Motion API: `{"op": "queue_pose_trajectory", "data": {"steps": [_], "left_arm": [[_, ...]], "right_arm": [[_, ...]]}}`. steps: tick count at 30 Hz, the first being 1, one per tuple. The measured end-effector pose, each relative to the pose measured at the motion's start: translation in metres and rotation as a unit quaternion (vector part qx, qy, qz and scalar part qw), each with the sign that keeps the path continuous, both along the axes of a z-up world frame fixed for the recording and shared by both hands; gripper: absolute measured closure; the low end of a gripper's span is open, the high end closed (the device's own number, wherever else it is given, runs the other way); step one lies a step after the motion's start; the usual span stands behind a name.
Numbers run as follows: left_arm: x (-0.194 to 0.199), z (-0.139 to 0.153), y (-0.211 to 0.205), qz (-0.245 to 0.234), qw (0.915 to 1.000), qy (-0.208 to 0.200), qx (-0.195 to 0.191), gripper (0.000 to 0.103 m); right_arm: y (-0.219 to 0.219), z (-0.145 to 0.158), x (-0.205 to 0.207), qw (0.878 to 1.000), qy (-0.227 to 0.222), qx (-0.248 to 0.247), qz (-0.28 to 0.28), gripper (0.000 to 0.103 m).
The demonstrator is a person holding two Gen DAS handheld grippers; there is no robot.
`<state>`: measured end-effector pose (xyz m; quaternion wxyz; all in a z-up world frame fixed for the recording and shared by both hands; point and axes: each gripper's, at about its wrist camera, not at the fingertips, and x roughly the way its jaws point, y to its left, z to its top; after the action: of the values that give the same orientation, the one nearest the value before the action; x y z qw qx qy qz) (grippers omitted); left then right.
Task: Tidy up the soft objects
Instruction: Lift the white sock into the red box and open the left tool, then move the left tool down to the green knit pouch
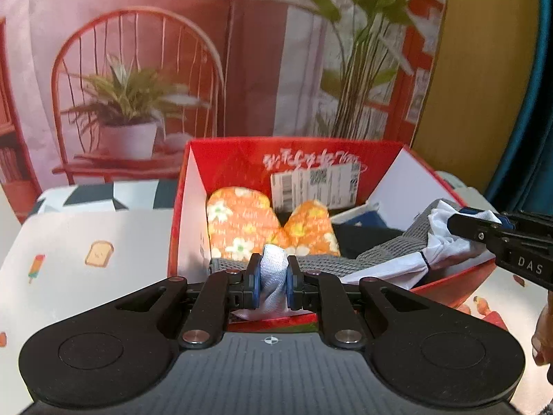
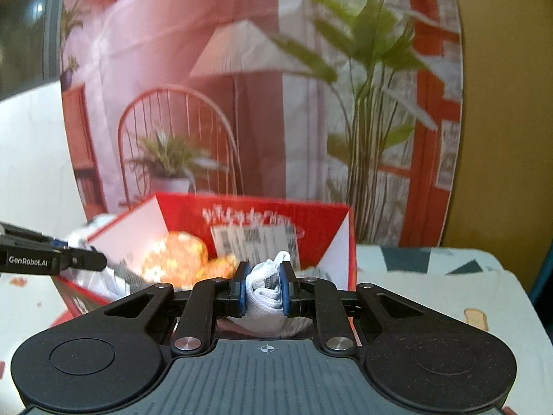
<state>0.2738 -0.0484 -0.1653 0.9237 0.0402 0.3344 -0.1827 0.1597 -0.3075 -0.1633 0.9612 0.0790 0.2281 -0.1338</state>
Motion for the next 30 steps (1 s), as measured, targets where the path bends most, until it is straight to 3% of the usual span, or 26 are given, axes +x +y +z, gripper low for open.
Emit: {"op": "queue_pose_trajectory", "data": {"steps": [6, 11, 12, 13, 16, 19, 25, 30], "left_arm": [[0.005, -0.004, -0.002, 0.007, 0.9999, 0.003, 0.008, 0.088], [0.002, 0.000, -0.003, -0.003, 0.9998, -0.008, 0.017, 0.083], [0.002, 0.001, -0.002, -0.007, 0.9998, -0.009, 0.013, 0.075], [0.000, 0.003, 0.001, -0.010, 0.9998, -0.012, 0.010, 0.059], [-0.009, 0.010, 0.007, -0.011, 0.9993, -0.036, 0.001, 0.026], [-0.020, 0.018, 0.013, -0.010, 0.9987, -0.048, -0.011, 0.012], [-0.046, 0.026, 0.020, -0.020, 0.9977, -0.062, -0.020, 0.009], [-0.076, 0.020, 0.030, -0.023, 0.9960, -0.083, -0.024, 0.009]], "right_arm": [[-0.011, -0.010, 0.003, 0.999, 0.021, 0.044, -0.021, 0.086], [-0.014, -0.010, -0.002, 0.998, 0.015, 0.045, -0.030, 0.082], [-0.014, -0.008, -0.004, 0.999, 0.009, 0.042, -0.030, 0.077], [-0.012, -0.007, -0.006, 0.999, 0.004, 0.034, -0.031, 0.074], [-0.007, -0.001, -0.013, 0.999, -0.010, 0.005, -0.034, 0.066], [-0.001, 0.004, -0.024, 0.999, -0.039, 0.000, -0.034, 0.047], [0.015, 0.008, -0.043, 0.998, -0.059, -0.004, -0.013, 0.034], [0.036, 0.003, -0.062, 0.997, -0.071, -0.011, 0.008, 0.034]]}}
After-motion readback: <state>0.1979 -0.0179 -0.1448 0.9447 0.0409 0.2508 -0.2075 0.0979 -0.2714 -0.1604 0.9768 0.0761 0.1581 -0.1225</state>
